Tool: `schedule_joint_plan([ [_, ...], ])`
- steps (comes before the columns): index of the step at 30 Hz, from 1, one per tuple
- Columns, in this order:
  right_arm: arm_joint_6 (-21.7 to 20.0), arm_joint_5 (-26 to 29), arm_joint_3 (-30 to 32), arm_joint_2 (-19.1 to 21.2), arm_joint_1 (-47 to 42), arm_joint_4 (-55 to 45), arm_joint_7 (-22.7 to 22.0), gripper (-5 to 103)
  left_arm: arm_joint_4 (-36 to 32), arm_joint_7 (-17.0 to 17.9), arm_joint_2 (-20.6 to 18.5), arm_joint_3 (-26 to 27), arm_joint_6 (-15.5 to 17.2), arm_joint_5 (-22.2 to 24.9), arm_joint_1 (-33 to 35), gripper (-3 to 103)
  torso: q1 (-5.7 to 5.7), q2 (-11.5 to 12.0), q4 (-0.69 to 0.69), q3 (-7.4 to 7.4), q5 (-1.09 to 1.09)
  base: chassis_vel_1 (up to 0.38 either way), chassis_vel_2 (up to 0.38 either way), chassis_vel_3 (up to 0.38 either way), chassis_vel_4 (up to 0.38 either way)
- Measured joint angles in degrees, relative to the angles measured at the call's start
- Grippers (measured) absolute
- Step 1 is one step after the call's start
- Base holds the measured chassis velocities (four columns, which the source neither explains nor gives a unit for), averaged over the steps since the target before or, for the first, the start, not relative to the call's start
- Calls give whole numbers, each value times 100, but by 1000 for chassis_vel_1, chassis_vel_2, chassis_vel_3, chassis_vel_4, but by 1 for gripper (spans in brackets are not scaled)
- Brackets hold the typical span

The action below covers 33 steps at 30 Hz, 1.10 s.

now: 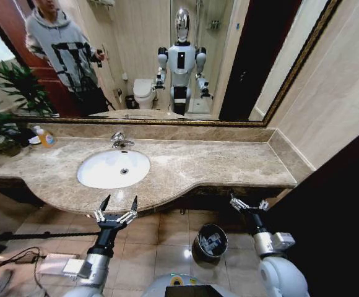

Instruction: Pick up the trash from the sink and place it in the trash bin.

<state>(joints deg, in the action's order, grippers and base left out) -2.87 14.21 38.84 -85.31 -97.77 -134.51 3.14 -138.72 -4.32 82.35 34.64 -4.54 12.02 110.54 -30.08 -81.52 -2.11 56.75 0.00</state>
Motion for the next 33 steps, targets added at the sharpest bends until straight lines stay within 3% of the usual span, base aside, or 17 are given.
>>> schedule_joint_plan([
  [5, -318, -91, -242, 61, 237, -155, -284, 100, 0, 0, 0, 0, 0, 0, 0, 100, 0, 0, 0, 0, 0, 0, 0, 0, 0],
  [12, -426, -358, -318, 124, 397, -69, -481, 100, 0, 0, 0, 0, 0, 0, 0, 100, 0, 0, 0, 0, 1, 0, 0, 0, 0],
  [33, -452, -458, -269, 64, 257, -189, -413, 100, 0, 0, 0, 0, 0, 0, 0, 100, 0, 1, 0, 0, 0, 0, 0, 0, 0],
])
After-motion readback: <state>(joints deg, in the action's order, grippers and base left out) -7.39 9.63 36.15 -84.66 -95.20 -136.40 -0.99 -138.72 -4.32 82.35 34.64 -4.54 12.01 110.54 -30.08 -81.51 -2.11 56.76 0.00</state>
